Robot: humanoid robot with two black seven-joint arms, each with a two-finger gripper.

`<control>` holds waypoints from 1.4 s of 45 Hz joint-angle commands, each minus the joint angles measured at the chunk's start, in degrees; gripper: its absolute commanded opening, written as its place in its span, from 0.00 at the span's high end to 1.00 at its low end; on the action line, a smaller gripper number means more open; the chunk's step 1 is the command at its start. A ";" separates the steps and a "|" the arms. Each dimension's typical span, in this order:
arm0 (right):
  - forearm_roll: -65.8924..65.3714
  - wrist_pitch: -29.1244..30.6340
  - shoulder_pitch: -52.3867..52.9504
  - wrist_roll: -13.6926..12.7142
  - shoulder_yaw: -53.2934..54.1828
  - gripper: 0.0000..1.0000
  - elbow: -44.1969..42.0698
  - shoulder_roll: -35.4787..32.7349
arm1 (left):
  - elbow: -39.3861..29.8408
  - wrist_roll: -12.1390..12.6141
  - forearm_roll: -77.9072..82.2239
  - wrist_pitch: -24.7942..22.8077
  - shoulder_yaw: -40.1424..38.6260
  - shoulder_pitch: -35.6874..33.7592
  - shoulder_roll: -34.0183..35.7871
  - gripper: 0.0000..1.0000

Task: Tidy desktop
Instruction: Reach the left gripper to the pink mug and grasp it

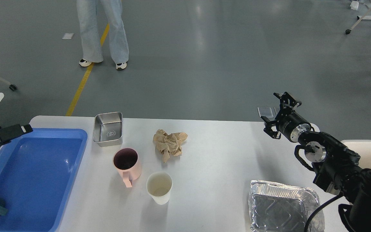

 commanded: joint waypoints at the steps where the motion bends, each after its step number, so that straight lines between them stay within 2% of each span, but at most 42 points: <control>1: 0.01 0.00 -0.09 0.00 0.00 0.00 -0.01 0.03 | 5.39 -0.16 2.91 -0.25 10.62 -10.18 -4.93 0.06; 6: 0.01 -0.09 -0.09 0.00 0.00 0.00 -0.01 0.03 | 8.29 0.02 6.07 -0.25 20.47 -19.41 -10.82 0.06; 13: 0.01 -0.09 -0.17 0.00 0.00 0.00 -0.01 0.03 | 11.64 0.02 7.31 0.10 29.45 -26.19 -17.68 0.06; 15: 0.01 -0.09 -0.17 0.00 0.00 0.00 -0.09 0.03 | 15.41 0.72 8.27 0.45 34.71 -30.49 -22.94 0.06; 23: 0.01 -0.09 -0.17 0.00 0.00 0.00 -0.09 0.03 | 19.11 5.81 12.14 1.06 43.86 -36.47 -30.86 0.06; 26: 0.01 -0.09 -0.17 0.00 0.00 0.00 -0.09 -0.06 | 19.99 5.47 12.23 0.98 44.92 -37.79 -33.14 0.06; 35: 0.01 -0.09 -0.26 0.08 0.00 0.00 -0.18 -0.06 | 19.99 1.95 12.32 0.36 48.34 -38.41 -33.94 0.08; 48: 0.01 -0.09 -0.17 0.00 0.00 0.00 -0.18 -0.06 | 18.93 1.77 12.32 -0.52 54.49 -41.75 -31.92 0.15; 57: 0.01 -0.09 -0.17 0.00 0.00 0.00 -0.18 -0.06 | 19.55 1.95 12.14 -0.34 55.55 -42.36 -33.41 0.21; 63: 0.01 0.00 -0.17 0.00 0.00 0.00 -0.09 -0.06 | 19.90 2.13 12.14 -0.87 56.34 -42.45 -33.59 0.29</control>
